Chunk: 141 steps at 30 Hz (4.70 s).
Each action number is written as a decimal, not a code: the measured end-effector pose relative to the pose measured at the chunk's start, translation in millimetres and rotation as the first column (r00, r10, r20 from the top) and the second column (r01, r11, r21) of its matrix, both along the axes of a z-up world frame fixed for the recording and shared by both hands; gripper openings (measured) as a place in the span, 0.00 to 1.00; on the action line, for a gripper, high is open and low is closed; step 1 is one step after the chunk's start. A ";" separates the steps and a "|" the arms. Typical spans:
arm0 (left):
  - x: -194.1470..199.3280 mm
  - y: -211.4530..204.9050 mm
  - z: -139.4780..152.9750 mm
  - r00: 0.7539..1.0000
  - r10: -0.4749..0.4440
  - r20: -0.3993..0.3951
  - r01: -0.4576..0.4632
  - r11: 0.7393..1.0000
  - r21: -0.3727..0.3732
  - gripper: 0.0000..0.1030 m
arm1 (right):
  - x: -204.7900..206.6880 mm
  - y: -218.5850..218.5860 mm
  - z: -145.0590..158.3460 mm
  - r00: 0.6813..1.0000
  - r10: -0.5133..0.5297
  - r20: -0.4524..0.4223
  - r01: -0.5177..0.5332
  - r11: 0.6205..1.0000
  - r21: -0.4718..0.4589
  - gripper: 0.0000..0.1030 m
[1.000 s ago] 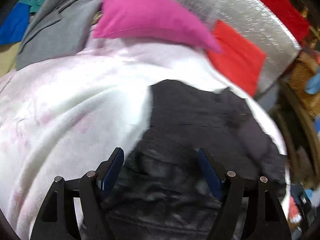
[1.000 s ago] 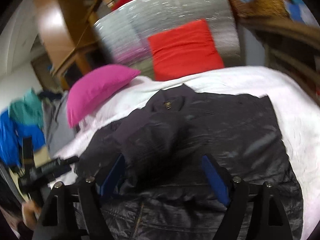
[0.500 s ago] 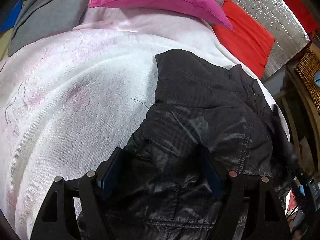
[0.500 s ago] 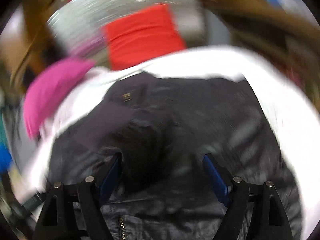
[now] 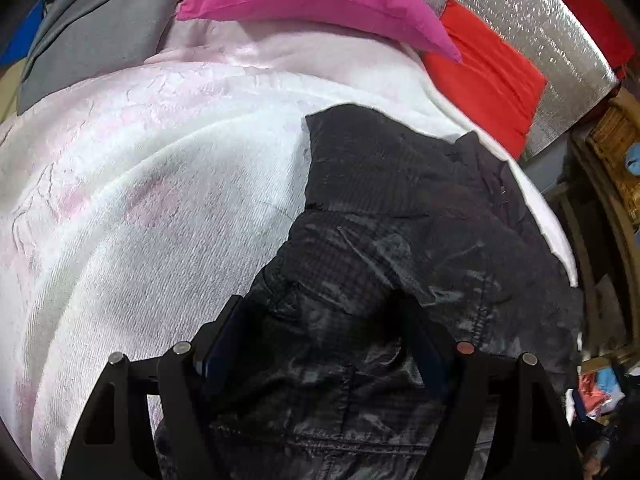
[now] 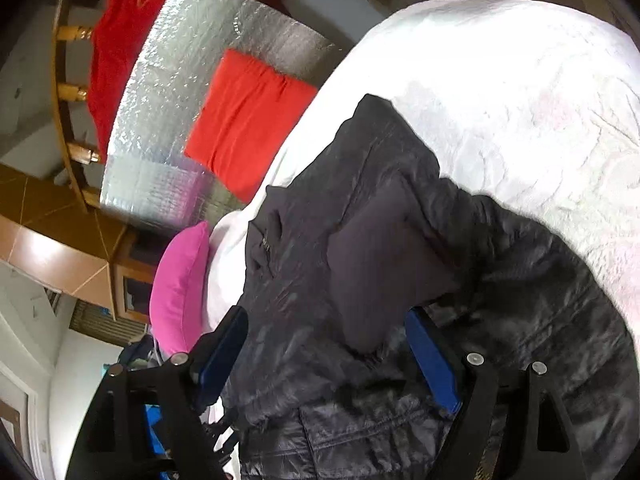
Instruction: Fold large clothes
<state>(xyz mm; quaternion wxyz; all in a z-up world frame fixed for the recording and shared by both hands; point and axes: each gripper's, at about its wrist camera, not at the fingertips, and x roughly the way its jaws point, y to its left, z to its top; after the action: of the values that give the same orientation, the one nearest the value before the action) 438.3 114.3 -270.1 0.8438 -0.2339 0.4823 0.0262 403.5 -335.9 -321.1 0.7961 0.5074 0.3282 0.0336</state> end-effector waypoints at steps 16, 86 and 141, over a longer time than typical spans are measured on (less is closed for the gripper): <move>13.3 22.7 9.6 0.999 0.004 0.037 -0.005 1.000 0.019 0.75 | 30.6 -6.4 25.8 0.998 -0.010 0.064 0.028 0.961 -0.277 0.14; 1.3 12.9 22.4 0.999 -0.019 0.033 0.020 0.999 -0.032 0.67 | 7.0 -44.5 9.1 1.000 0.019 0.012 -0.016 0.967 -0.254 0.36; 9.5 -13.1 -19.8 0.999 0.010 0.044 0.003 0.960 -0.282 0.61 | 39.7 47.3 -41.7 0.997 0.076 -0.024 -0.074 0.992 0.107 0.34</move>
<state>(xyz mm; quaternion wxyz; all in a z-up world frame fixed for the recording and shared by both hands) 447.9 101.1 -289.9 0.8126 -0.3528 0.4615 -0.0467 443.2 -288.5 -362.8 0.7617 0.5365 0.3558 0.0738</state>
